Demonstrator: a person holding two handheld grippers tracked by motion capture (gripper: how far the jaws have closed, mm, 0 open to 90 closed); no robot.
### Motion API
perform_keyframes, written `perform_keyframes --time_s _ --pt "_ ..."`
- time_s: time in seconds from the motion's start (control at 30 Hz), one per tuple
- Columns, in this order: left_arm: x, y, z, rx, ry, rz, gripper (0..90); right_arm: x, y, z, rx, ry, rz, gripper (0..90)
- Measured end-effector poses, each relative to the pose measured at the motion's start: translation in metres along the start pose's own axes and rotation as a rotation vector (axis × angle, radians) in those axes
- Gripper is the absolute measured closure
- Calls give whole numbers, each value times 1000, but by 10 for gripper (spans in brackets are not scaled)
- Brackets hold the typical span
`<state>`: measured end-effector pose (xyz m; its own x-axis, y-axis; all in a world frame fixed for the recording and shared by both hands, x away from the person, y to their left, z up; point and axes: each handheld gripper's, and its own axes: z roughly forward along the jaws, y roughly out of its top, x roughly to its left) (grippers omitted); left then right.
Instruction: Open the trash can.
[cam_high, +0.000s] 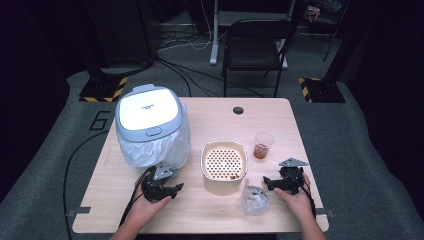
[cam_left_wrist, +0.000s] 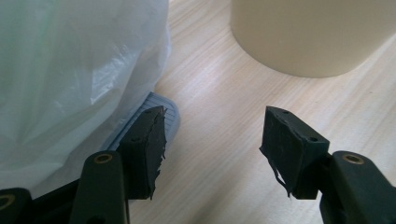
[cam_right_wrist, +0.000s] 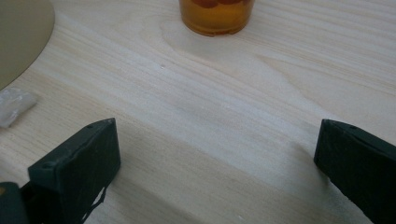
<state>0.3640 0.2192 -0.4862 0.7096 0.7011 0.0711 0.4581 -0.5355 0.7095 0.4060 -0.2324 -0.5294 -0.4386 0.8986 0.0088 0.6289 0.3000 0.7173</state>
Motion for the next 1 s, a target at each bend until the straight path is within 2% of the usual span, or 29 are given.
perform_keyframes --time_s 0.03,0.07,0.13,0.17,0.2,0.23,0.27,0.3,0.33,0.4,0.43,0.47,0.53,0.57,0.6,0.67,0.7,0.73,0.77,0.8,0.83,0.93,0.97,1.0 --pt "-2 -1 2 -16 4 -48 398 0 0 0 -1 0 -1 0" --pt "1 -1 1 10 3 -16 397 0 0 0 0 0 -1 0" --pt "4 -2 4 4 -7 -6 392 0 0 0 0 -1 -1 0" --pt "2 -4 5 -1 -18 -65 390 0 0 0 -1 -1 0 0" --pt "4 -4 5 -5 -12 -39 390 0 0 0 0 0 -2 0" --pt "4 -5 4 3 -14 -52 392 0 0 0 0 -1 -1 0" --pt "6 -6 5 -12 -7 -30 392 0 0 0 -1 -1 -1 0" --pt "5 -8 5 -16 -12 -63 392 0 0 0 0 0 -1 0" --pt "5 -9 5 -16 -9 -70 394 0 0 0 0 -1 -1 0" --pt "7 -10 5 -23 -18 -62 393 0 0 0 0 -1 0 0" --pt "7 -10 6 -30 -14 -30 394 0 0 0 0 -1 1 0" --pt "5 -11 6 -26 -9 -61 394 0 0 0 0 -1 0 0" --pt "7 -10 6 -10 2 14 393 0 0 0 0 -1 0 0" --pt "5 -12 6 -18 5 -16 394 0 0 0 0 -1 -1 0" --pt "2 -13 8 -31 2 -82 394 0 0 0 -1 -1 0 0" --pt "2 -15 8 -39 -1 -92 395 0 0 0 -1 -1 -1 0" --pt "2 -16 9 -63 -11 -116 395 0 0 0 0 -1 0 0" --pt "5 -17 8 -56 -28 -133 396 0 0 0 0 -1 1 0" --pt "6 -18 8 -57 -37 -131 398 0 0 0 0 -1 1 0" --pt "4 -18 10 -80 -34 -147 399 0 0 0 0 -1 0 0" --pt "3 -18 10 -70 -24 -119 399 0 0 0 0 -1 1 0" --pt "0 -19 12 -60 1 -107 399 0 0 0 0 -2 0 0" --pt "0 -19 12 -42 9 -85 399 0 0 0 0 -2 1 0" --pt "0 -20 13 -55 4 -85 399 0 0 0 0 -2 1 0"
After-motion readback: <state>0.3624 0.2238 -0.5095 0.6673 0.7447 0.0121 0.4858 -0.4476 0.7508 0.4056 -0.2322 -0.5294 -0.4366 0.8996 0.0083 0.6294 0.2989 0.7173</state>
